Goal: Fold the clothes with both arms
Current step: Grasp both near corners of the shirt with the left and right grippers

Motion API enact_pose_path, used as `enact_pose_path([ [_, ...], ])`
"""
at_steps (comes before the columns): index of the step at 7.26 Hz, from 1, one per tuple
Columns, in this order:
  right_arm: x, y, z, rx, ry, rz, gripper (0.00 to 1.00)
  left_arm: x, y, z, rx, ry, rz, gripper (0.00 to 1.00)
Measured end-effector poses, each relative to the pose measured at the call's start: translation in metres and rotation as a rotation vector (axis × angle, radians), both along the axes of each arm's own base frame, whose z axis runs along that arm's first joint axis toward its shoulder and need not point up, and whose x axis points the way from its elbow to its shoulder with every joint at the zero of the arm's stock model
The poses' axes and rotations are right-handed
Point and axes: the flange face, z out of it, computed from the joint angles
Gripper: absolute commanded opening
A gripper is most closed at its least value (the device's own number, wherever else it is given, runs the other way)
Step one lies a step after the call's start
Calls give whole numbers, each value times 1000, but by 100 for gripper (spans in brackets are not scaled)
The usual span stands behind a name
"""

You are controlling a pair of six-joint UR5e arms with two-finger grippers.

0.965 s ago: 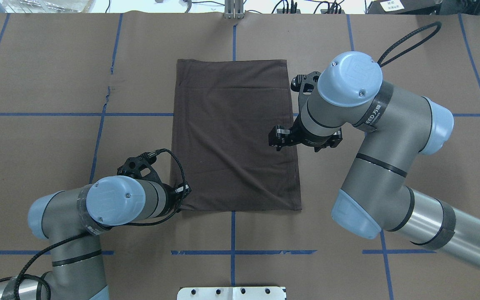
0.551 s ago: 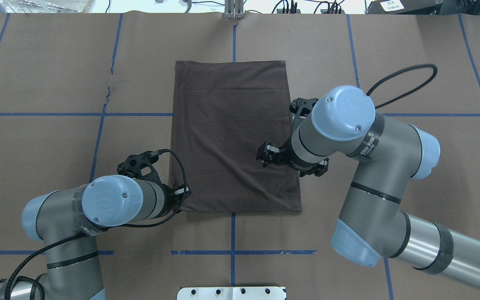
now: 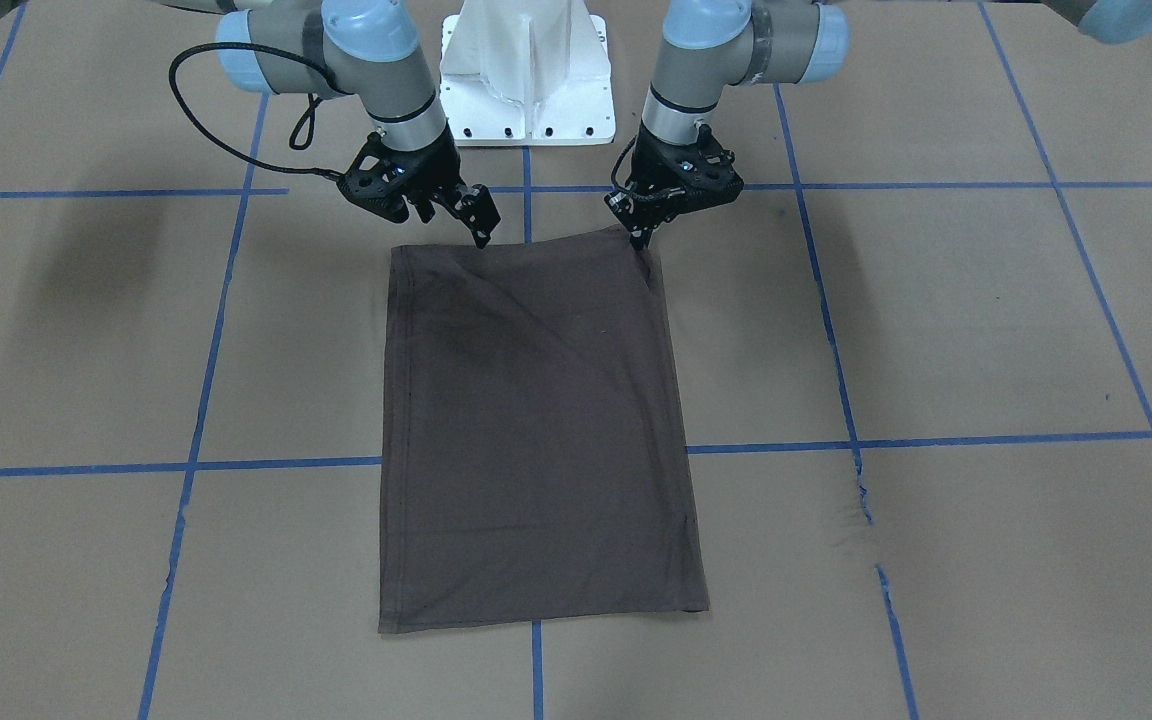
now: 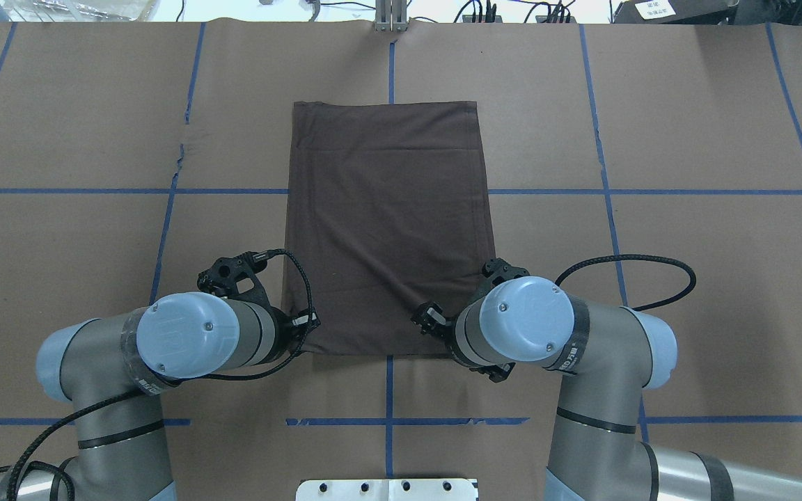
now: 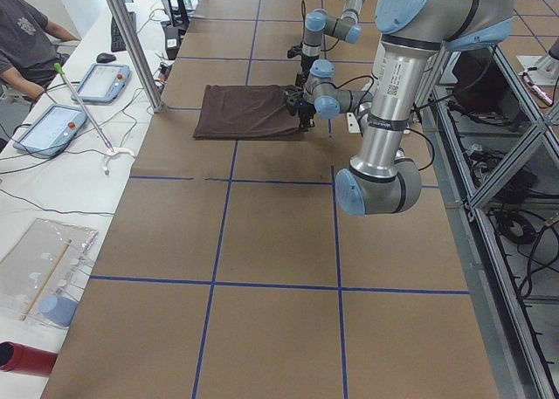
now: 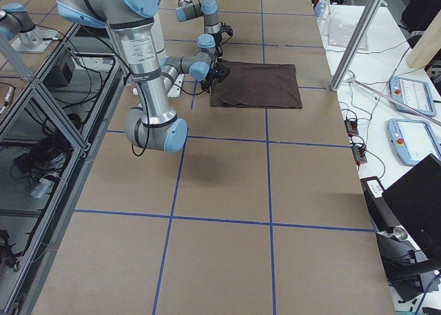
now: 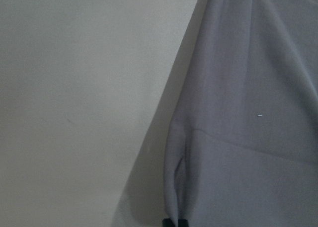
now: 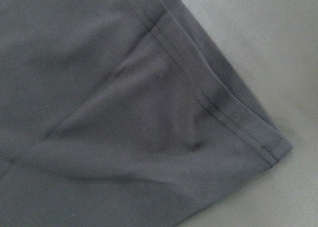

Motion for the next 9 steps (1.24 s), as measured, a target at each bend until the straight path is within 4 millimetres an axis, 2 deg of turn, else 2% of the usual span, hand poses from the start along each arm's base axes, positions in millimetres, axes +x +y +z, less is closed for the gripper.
enact_pose_path([
  [2, -12, 1, 1, -32, 51, 25, 100, 0, 0, 0, 1, 1, 0, 0],
  [6, -39, -16, -8, -81, 74, 75, 100, 0, -1, 1, 1, 1, -1, 0],
  [9, -48, -20, 3, -103, 99, 85, 100, 0, -1, 2, 1, -1, -1, 0],
])
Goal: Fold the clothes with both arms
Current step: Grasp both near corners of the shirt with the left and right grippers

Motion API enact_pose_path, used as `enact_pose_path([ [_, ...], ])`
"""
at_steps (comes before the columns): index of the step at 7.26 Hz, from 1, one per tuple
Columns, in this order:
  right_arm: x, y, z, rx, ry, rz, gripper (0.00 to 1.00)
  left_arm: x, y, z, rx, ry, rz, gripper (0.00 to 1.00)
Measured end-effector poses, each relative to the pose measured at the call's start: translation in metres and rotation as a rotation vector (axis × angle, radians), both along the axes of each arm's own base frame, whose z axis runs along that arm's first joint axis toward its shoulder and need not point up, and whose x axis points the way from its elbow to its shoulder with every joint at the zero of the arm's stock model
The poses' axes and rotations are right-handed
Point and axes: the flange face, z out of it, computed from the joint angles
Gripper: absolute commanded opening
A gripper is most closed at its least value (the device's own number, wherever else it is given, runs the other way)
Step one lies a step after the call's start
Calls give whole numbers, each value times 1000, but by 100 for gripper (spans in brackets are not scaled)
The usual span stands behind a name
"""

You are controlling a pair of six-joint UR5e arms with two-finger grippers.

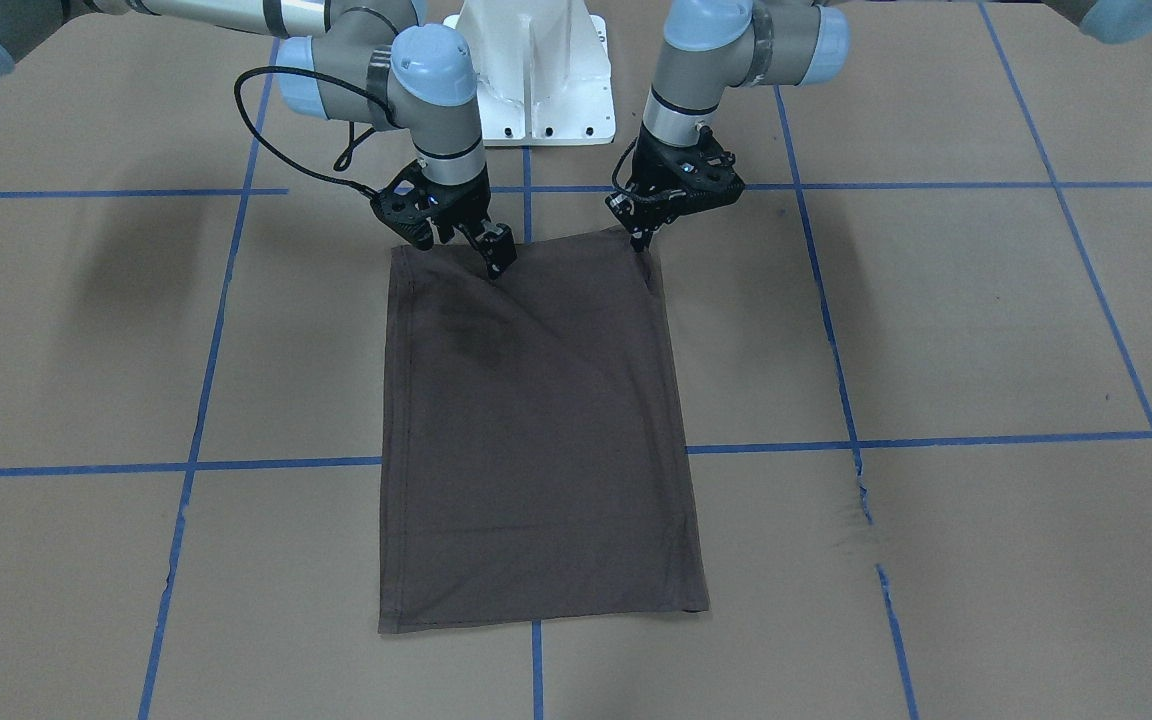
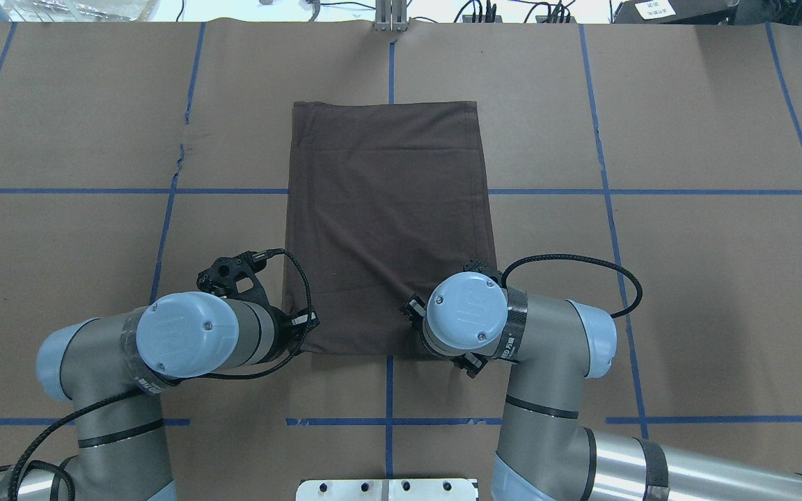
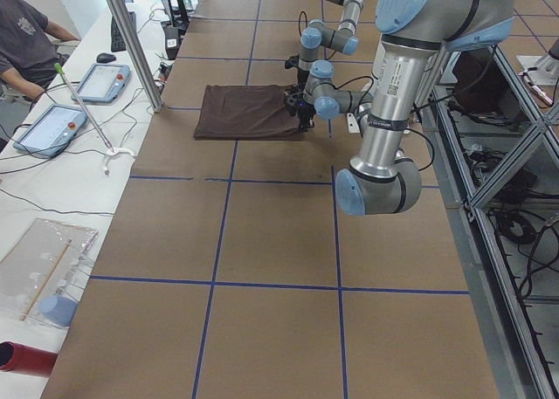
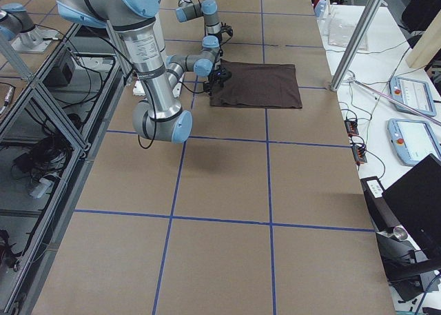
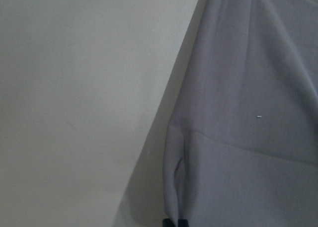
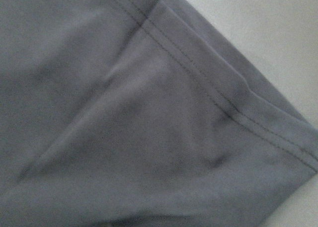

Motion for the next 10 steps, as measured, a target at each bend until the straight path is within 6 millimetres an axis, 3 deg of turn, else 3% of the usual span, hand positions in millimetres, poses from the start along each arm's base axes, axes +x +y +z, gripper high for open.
enact_pose_path([
  [2, -2, 0, 5, -10, 17, -2, 99, 0, 0, 0, 1, -1, -1, 0],
  [4, -2, 0, 6, -17, 30, -2, 20, 0, 0, 0, 1, 0, -2, 0],
  [5, -1, 0, 5, -19, 28, 0, 0, -1, -1, 0, 2, 0, -3, 0],
  [10, 1, -6, -18, -31, 30, 5, 0, -1, -1, 0, 2, 0, -4, 0],
])
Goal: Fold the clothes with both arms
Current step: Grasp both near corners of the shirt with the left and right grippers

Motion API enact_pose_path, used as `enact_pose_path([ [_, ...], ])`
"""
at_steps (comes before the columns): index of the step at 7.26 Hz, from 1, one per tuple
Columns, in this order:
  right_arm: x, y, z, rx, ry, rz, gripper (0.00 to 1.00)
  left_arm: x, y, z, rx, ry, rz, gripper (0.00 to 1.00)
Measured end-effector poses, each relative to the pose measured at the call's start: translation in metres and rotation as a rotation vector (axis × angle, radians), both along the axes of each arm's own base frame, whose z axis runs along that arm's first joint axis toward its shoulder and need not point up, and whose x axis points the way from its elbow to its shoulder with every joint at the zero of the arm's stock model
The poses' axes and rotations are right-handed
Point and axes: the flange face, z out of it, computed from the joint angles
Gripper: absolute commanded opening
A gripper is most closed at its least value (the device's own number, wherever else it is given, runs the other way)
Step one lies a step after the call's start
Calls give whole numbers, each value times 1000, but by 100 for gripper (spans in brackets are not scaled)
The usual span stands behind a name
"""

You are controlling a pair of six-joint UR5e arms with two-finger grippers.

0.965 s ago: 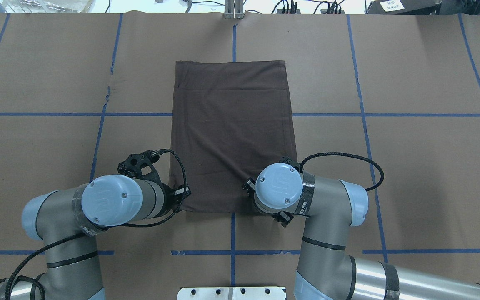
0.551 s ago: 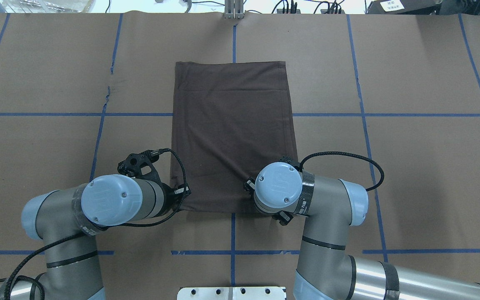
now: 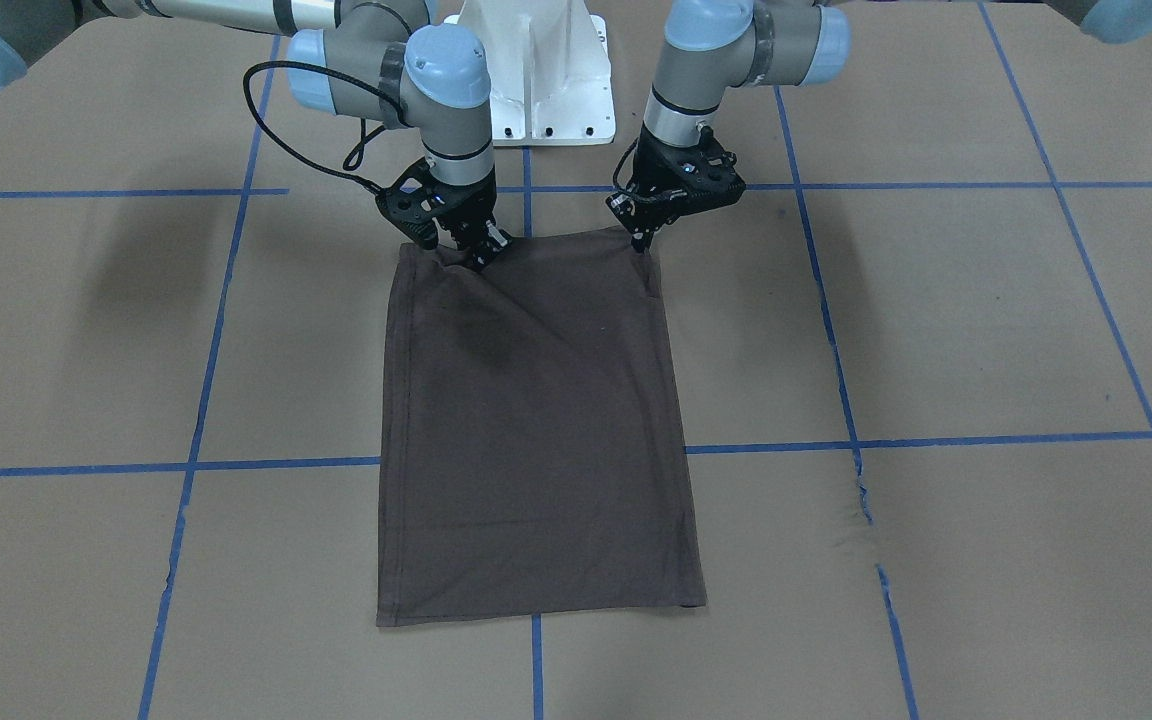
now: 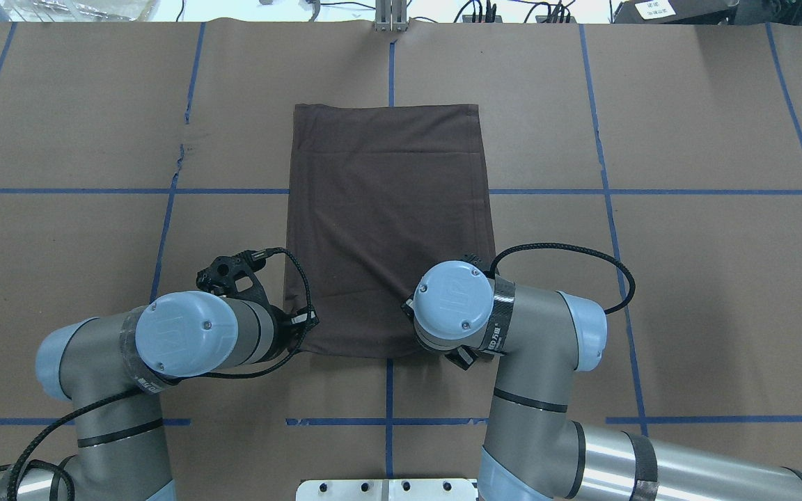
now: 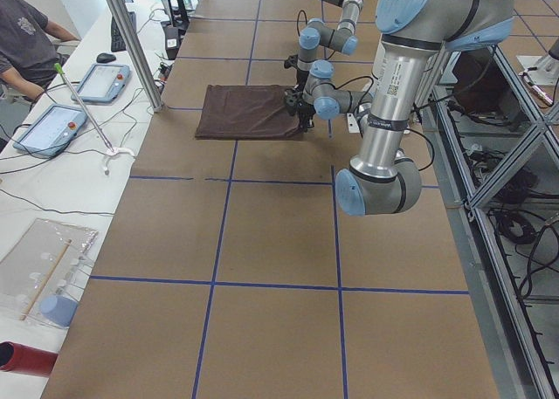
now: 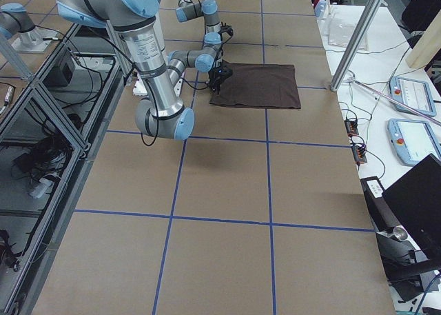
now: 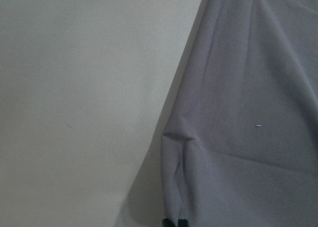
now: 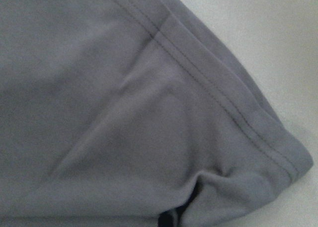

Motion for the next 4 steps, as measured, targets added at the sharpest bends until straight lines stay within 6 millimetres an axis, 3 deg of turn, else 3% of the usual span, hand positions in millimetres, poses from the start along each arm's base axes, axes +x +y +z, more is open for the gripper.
enact_pose_path([
  [4, 12, 0, -12, 10, -28, 7, 0, -5, 1, -5, 3, 9, -1, 0],
])
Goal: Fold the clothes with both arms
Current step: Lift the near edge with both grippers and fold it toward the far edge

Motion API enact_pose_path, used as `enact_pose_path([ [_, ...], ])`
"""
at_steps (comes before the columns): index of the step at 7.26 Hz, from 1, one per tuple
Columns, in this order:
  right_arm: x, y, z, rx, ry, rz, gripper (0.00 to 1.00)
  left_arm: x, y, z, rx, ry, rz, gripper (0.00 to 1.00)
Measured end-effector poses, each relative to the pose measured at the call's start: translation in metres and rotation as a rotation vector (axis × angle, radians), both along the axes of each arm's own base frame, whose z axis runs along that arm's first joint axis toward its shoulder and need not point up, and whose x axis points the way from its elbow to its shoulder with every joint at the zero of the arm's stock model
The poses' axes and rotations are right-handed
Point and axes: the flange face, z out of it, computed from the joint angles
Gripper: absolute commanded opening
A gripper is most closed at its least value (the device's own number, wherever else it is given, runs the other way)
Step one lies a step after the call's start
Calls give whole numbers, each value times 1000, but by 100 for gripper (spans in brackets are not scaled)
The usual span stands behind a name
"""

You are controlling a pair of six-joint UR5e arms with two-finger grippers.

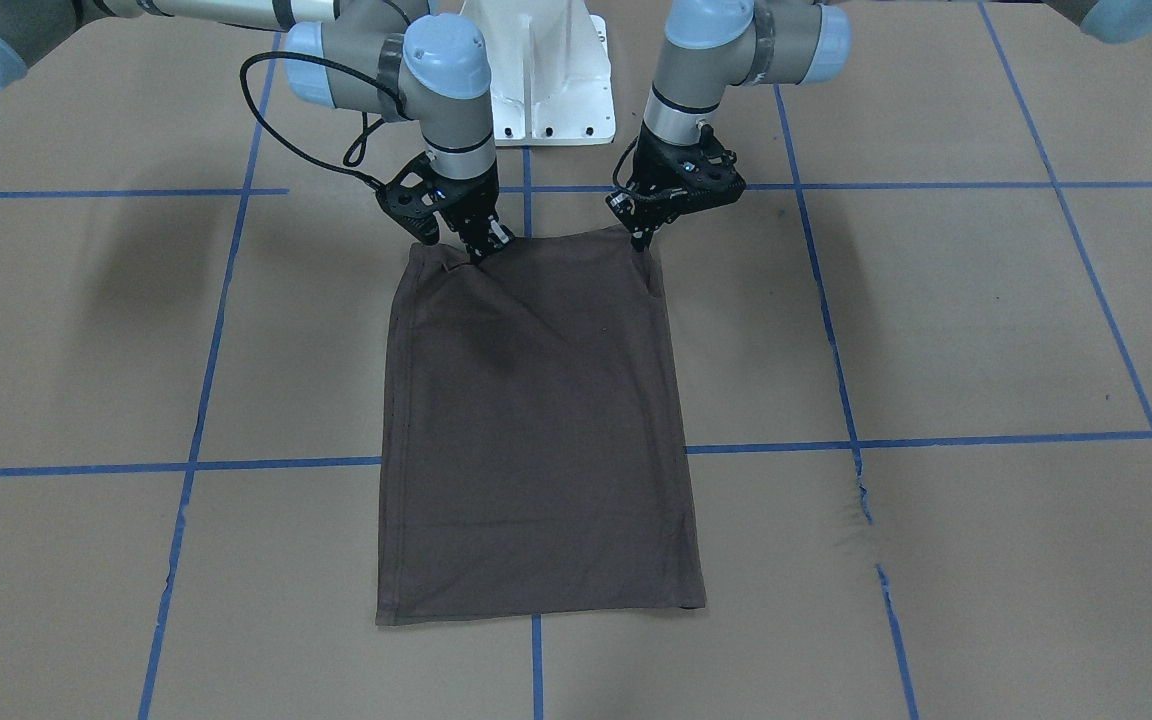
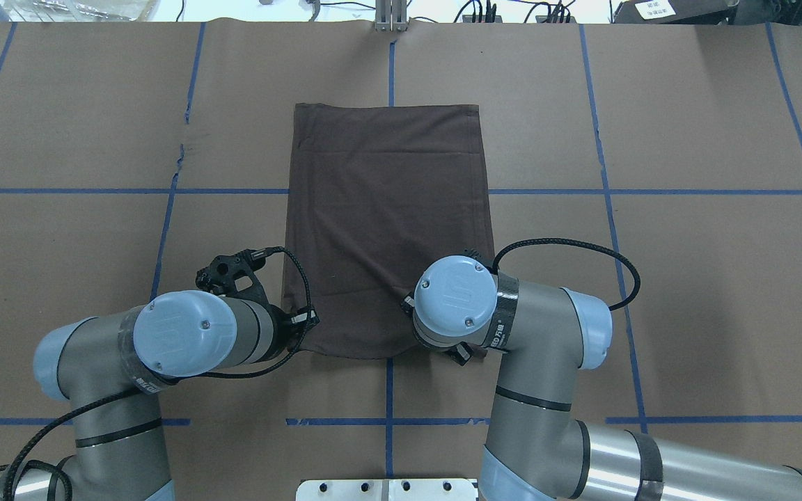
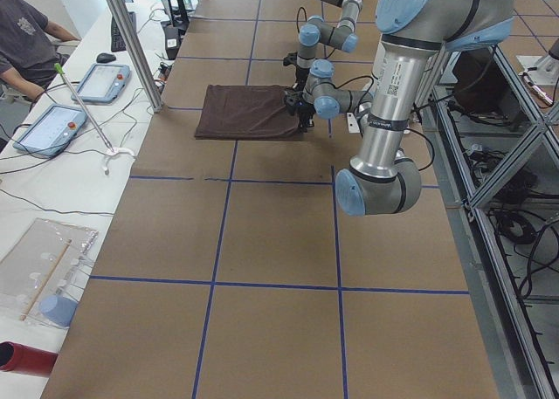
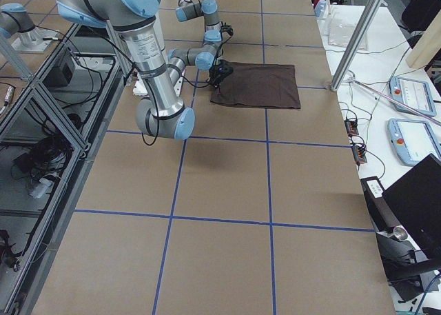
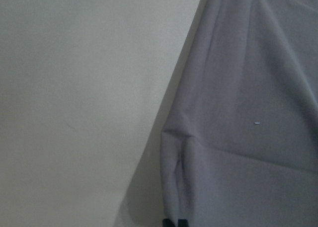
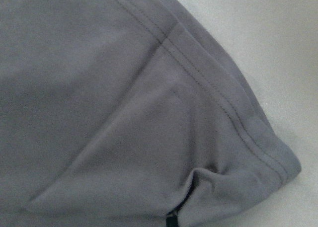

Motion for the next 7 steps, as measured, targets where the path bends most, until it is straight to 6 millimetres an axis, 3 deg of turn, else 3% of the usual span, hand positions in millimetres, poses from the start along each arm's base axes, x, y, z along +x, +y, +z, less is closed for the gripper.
enact_pose_path([
  [2, 15, 8, -4, 0, -26, -16, 0, -13, 8, -10, 3, 14, 5, 0],
  [5, 40, 48, -5, 8, -75, -76, 0, -27, 62, -34, -9, 15, 89, 0],
  [7, 44, 54, -11, 32, -100, -94, 0, -31, 77, -46, -23, 31, 132, 0],
])
